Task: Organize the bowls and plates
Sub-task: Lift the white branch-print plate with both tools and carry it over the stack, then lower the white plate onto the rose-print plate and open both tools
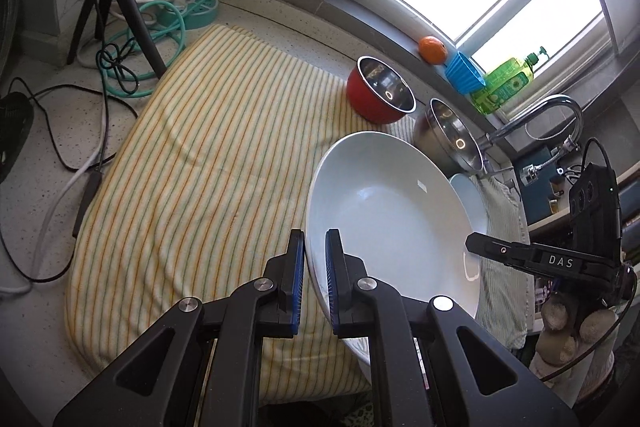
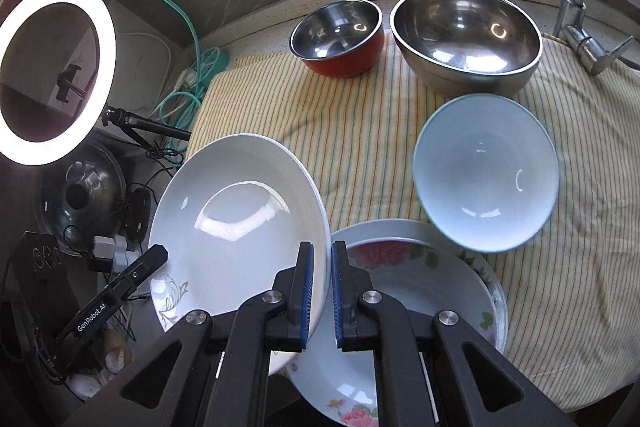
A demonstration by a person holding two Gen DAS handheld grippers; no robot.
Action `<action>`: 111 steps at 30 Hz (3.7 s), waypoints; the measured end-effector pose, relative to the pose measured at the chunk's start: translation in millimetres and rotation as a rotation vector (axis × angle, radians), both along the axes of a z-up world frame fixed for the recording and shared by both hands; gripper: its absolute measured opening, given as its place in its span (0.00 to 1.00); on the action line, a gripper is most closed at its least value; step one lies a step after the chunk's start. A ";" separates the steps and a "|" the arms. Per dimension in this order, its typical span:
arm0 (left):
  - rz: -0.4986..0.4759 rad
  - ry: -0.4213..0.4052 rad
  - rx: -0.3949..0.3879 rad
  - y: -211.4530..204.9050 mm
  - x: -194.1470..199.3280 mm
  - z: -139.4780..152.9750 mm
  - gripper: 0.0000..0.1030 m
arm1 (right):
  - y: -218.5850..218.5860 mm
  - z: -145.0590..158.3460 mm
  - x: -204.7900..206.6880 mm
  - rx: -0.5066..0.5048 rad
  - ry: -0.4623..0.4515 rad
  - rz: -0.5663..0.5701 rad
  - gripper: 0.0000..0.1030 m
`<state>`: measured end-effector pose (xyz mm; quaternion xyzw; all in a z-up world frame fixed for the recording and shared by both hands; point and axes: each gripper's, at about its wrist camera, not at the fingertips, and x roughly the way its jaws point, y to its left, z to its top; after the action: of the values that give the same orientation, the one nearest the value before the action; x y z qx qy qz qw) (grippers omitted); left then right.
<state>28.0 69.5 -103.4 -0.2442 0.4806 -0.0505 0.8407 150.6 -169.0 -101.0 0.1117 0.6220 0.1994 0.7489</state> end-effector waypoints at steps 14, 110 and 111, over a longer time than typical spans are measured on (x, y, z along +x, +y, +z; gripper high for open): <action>-0.132 0.041 0.023 -44.5 -0.6 -12.8 0.08 | -58.0 -21.7 -38.7 0.008 0.042 -0.124 0.08; -0.281 0.025 0.057 -79.4 17.2 7.0 0.09 | -120.7 2.0 -74.2 -0.078 -0.015 -0.234 0.13; -0.275 0.022 0.051 -78.7 19.5 9.5 0.09 | -121.9 6.5 -72.1 -0.076 -0.027 -0.236 0.14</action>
<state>47.4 -9.2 -93.9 -0.1550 0.5199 -0.1504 0.8265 78.5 -290.9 -94.6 0.1529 0.6013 0.0874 0.7794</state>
